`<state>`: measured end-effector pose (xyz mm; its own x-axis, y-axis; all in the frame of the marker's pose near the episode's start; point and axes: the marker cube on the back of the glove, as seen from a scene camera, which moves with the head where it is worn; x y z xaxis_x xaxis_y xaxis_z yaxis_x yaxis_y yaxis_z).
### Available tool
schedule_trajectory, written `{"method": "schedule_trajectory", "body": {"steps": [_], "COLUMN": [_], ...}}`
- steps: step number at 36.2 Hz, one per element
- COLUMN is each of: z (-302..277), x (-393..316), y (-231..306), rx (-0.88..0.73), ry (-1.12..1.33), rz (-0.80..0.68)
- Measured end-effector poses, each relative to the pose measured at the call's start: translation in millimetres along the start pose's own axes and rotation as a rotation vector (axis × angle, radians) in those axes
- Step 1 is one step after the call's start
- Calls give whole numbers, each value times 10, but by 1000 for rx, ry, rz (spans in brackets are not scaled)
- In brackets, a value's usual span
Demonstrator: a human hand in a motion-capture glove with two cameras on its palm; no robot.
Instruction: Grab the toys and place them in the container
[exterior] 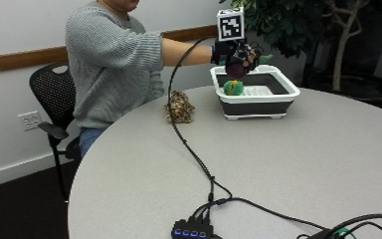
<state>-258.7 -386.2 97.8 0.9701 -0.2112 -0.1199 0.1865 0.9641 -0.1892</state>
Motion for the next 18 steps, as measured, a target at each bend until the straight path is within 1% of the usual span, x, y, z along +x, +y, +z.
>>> {"method": "schedule_trajectory", "body": {"steps": [4,6,14,18], "z": [179,217,210,185], "x": [27,65,196,228], "y": [32,76,261,454], "rx": [-115,-148,-151,-159], "ry": [-66,-109,-105,-140], "rz": [35,34,3,-33]}}
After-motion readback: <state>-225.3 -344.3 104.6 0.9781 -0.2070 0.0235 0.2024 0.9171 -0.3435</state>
